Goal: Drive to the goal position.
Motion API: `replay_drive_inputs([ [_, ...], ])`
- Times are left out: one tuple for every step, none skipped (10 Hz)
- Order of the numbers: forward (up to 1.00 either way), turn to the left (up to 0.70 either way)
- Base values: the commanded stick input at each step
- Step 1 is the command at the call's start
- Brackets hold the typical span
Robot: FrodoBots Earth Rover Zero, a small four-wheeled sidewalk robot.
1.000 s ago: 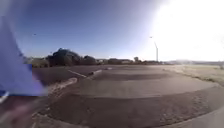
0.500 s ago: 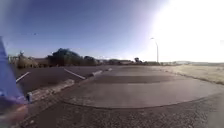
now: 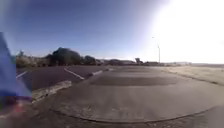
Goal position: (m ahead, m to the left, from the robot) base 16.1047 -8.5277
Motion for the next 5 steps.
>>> replay_drive_inputs([
  [0.7,-0.35],
  [0.7,-0.25],
  [0.7,-0.13],
  [0.7,-0.01],
  [0.7,0.0],
])
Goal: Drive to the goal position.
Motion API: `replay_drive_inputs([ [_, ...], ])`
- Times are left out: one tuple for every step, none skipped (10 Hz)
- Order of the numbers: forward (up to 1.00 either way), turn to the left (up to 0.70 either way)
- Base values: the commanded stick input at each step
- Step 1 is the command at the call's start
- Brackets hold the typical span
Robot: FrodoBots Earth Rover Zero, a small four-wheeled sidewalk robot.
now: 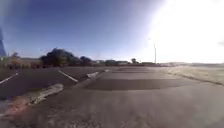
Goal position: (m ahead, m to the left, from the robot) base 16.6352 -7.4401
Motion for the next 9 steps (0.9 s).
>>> replay_drive_inputs([
  [0.7,0.0],
  [0.7,0.0],
  [0.7,0.0],
  [0.7,0.0],
  [0.7,0.0],
  [0.7,0.0],
  [0.7,0.0],
  [0.7,0.0],
  [0.7,0.0],
])
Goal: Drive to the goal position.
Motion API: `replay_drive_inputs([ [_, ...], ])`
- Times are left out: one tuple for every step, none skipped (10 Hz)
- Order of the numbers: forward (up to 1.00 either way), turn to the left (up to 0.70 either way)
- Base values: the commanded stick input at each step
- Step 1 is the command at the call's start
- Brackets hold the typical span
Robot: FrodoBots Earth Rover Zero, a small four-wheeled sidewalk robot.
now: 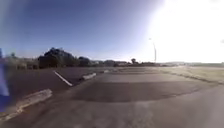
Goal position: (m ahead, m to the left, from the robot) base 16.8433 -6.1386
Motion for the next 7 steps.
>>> replay_drive_inputs([
  [0.7,-0.17],
  [0.7,-0.35],
  [0.7,-0.35],
  [0.7,-0.35],
  [0.7,-0.35],
  [0.7,-0.35],
  [0.7,-0.35],
])
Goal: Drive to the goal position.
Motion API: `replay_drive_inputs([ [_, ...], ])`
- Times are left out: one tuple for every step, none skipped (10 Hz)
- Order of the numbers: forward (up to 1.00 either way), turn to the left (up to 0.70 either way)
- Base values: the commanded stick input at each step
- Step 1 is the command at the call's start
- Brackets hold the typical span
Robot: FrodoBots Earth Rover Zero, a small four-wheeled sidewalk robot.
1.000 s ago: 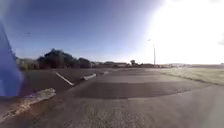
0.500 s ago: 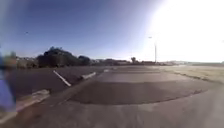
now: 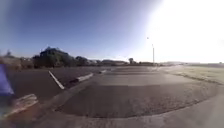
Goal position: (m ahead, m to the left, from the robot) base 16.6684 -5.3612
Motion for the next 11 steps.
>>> replay_drive_inputs([
  [0.7,-0.35],
  [0.7,-0.35],
  [0.7,-0.2],
  [0.7,-0.07],
  [0.7,-0.01],
  [0.7,0.0],
  [0.7,0.0],
  [0.7,0.0],
  [0.7,0.0],
  [0.7,0.0],
  [0.7,0.0],
])
